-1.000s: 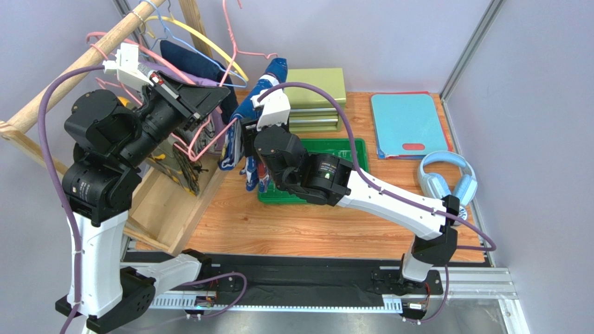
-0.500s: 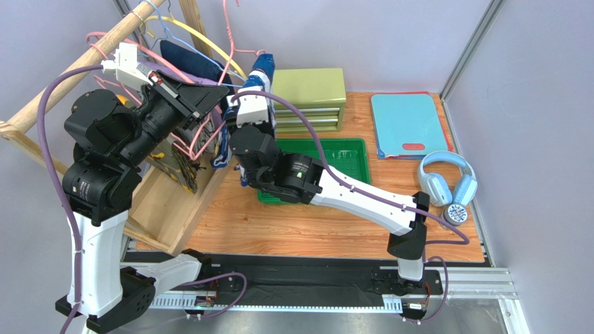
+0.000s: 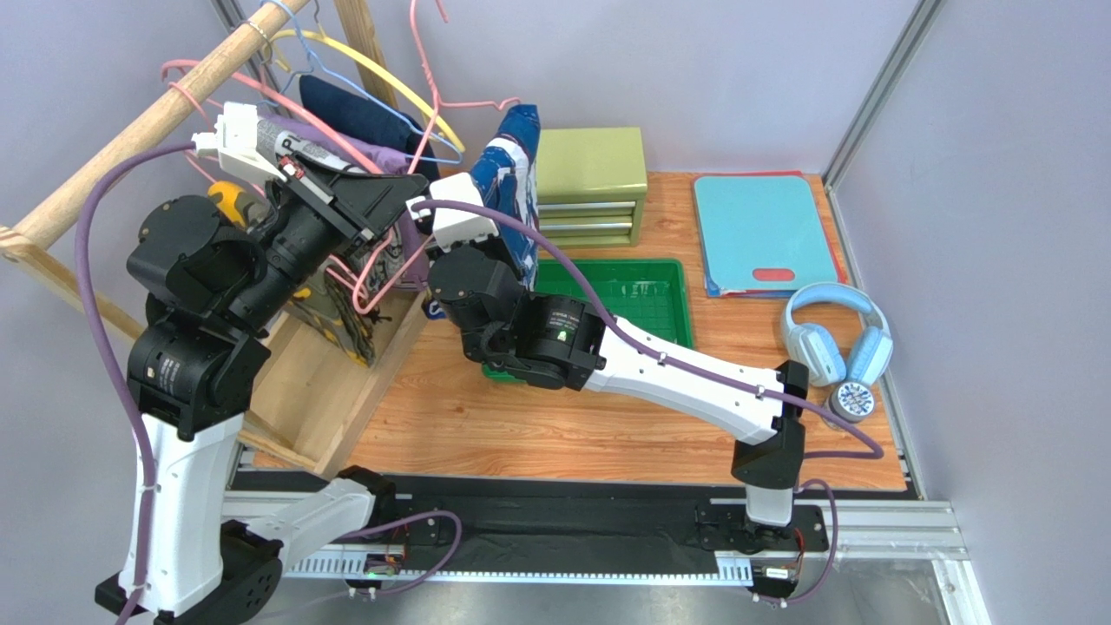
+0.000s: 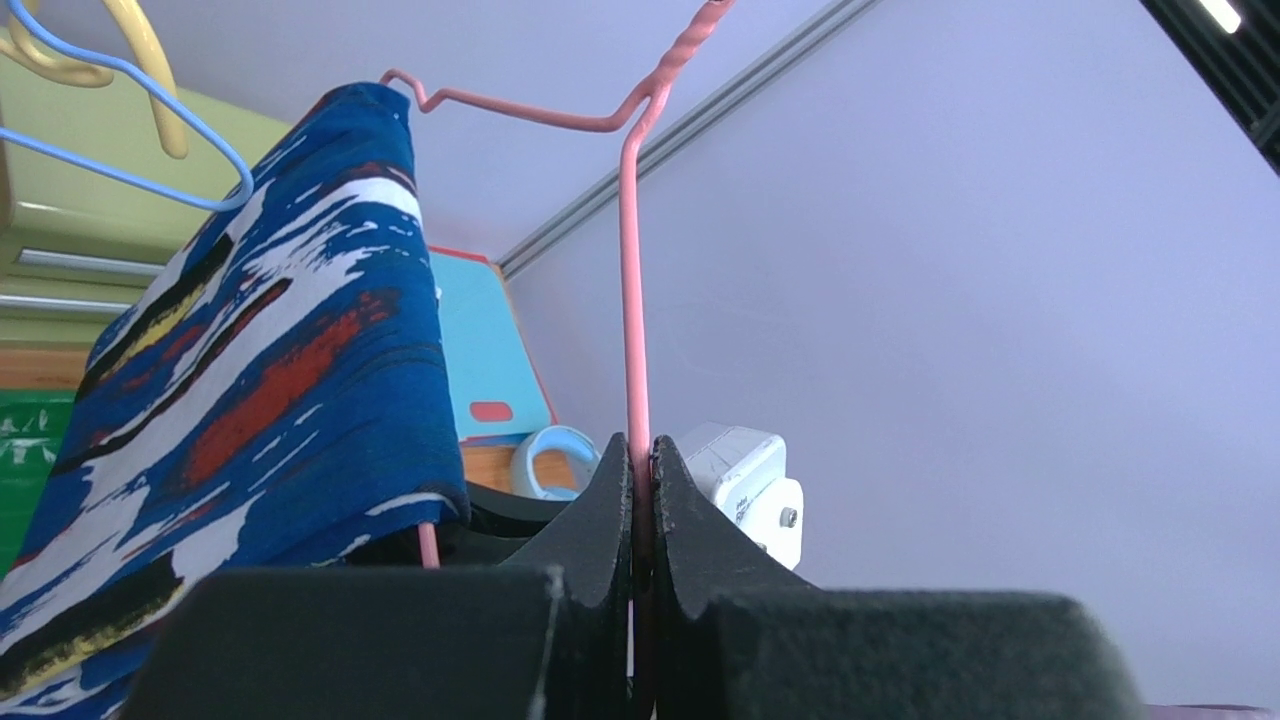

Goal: Remove the trousers from the hanger

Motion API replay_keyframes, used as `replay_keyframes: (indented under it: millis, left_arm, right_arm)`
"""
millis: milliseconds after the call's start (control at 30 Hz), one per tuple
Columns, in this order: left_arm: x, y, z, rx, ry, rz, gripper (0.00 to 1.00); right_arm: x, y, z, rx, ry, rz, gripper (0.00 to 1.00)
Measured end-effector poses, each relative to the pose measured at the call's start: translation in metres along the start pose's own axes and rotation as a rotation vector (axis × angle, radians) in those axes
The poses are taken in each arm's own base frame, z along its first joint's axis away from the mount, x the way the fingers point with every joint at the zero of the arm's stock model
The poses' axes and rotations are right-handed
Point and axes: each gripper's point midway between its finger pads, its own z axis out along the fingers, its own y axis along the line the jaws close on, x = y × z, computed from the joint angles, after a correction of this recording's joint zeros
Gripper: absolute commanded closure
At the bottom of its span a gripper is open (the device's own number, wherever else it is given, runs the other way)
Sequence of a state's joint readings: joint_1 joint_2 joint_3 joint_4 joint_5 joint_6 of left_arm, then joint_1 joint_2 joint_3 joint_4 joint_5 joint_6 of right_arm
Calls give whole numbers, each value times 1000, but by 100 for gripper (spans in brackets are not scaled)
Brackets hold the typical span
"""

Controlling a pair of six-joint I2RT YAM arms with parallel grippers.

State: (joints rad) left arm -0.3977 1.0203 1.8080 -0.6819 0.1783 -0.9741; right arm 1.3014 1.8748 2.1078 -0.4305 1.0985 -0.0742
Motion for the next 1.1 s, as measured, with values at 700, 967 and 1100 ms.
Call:
replay_keyframes:
  millis: [700, 967, 1100]
  left_arm:
    - [25, 10, 8, 26, 110, 55, 100]
    - [27, 12, 6, 24, 112, 56, 100]
    - [31, 18, 3, 17, 113, 61, 100]
  right_arm:
    - [-37, -41, -59, -347, 10, 82, 100]
    - [-45, -35, -45, -276, 15, 78, 100]
    - [-59, -40, -44, -262, -15, 60, 100]
